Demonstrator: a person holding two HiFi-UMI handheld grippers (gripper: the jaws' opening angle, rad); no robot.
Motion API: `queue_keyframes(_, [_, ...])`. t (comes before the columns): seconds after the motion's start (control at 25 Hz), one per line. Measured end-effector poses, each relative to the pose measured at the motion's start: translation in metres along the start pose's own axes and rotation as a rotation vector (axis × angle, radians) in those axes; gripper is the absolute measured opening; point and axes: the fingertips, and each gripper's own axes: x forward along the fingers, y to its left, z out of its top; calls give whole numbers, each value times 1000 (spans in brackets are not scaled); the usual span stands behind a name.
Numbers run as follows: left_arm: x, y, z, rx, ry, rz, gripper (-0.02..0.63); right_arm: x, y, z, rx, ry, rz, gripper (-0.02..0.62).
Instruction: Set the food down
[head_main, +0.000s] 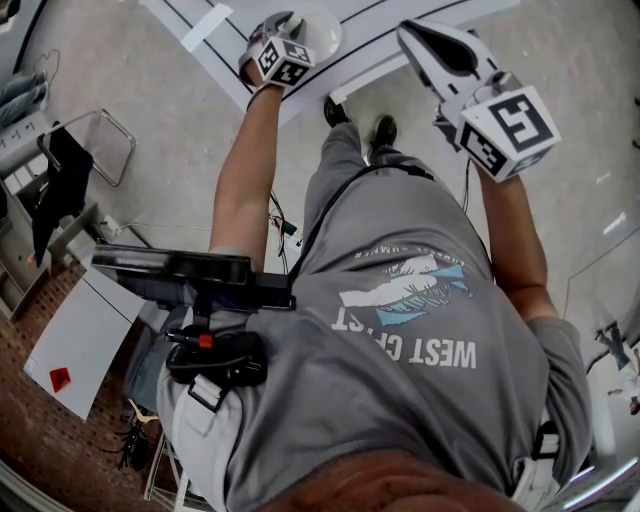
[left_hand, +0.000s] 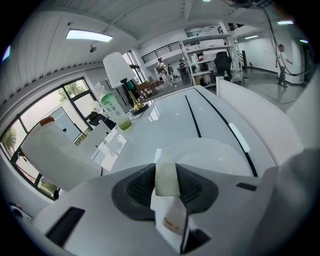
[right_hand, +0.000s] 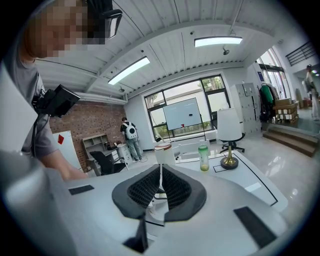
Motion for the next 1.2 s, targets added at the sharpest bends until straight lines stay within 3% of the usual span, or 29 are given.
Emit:
queue_keyframes(0.56, [-24, -20, 12, 167, 23, 1, 106, -22, 17, 10, -7, 22, -9, 15])
queue_keyframes(1.2, [-24, -32, 0, 26, 58, -128, 109, -17, 12, 1, -8, 41, 8, 15])
